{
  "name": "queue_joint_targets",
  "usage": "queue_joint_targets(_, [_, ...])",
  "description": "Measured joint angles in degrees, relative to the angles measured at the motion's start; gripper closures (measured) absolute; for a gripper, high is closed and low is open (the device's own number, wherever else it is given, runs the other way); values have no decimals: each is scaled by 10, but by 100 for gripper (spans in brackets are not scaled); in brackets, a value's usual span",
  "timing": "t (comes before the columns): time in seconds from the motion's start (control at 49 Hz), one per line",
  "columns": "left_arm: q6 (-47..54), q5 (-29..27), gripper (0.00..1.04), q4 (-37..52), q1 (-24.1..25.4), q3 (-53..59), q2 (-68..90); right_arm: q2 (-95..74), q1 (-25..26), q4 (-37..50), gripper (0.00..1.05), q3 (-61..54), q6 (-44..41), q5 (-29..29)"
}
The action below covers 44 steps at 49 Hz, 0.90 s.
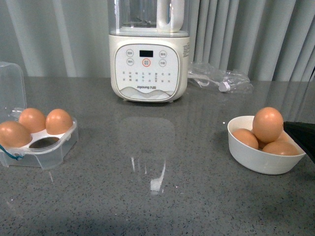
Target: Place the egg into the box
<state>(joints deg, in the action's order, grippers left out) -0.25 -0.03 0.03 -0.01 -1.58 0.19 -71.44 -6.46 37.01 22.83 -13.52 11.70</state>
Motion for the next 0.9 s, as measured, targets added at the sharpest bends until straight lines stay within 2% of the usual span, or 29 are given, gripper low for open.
queue_joint_targets(0.327, [0, 0, 7, 0, 0, 0, 0, -62, 22, 17, 7, 24, -17, 14])
queue_joint_targets(0.898, [0, 0, 7, 0, 0, 0, 0, -146, 19, 41, 7, 76, -15, 4])
